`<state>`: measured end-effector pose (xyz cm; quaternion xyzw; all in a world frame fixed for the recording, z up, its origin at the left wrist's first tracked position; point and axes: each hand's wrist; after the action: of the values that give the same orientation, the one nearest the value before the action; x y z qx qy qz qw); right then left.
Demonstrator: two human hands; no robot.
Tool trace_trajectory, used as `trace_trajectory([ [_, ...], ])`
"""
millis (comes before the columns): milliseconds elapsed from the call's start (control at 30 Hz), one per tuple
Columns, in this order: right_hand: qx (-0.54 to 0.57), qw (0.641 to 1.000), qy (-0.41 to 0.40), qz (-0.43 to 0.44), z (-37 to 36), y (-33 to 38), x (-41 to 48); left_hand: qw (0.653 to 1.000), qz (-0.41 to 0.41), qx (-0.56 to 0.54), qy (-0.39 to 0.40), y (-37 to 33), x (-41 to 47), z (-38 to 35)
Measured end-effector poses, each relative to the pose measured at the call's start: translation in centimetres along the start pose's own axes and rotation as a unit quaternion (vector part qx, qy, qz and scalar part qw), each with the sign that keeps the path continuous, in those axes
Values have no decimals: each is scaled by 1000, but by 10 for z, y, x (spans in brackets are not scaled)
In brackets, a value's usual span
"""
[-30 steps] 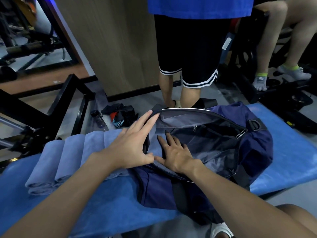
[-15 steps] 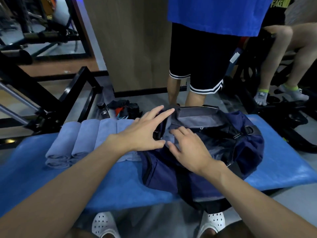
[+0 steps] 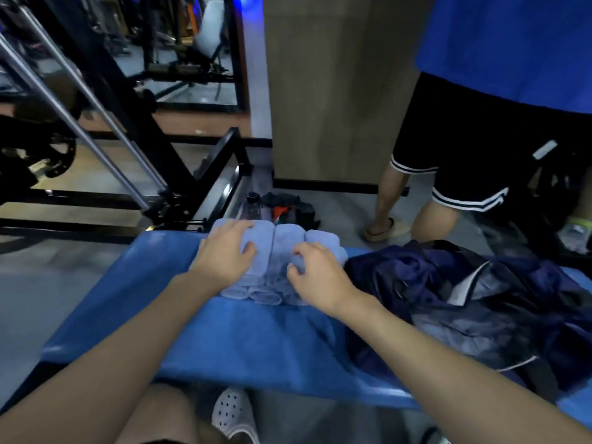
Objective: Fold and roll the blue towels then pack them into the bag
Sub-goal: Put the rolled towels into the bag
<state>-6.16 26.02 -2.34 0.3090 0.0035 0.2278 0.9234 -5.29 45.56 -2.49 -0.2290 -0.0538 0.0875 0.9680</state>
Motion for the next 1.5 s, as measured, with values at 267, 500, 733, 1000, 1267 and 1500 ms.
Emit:
trace_trajectory([
  [267,-79,969,16,-231,-9,-36,58,977,-166,105,82,-6,7,-43],
  [500,14,943,13,-332,-3,-63,80,969,-172,139,108,-10,15,-57],
  [733,138,929,-12,-342,-8,-75,77,969,-159,146,119,-14,13,-55],
  [1000,247,930,-108,-251,4,-61,64,985,-108,61,123,-21,11,-51],
  [1267,378,898,-204,-93,56,-30,33,904,14,-379,196,-70,5,-32],
  [1500,461,851,-249,-46,102,-47,-21,864,-66,-443,229,-131,-20,-14],
])
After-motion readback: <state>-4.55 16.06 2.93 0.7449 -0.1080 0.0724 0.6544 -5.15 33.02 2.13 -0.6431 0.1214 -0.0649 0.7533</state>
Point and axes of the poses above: each hand's wrist, its own x-axis towards the middle knuckle, its own z-axis out of the back of the hand, y = z × x, and after that the axes turned 7 degrees about z, right-handed
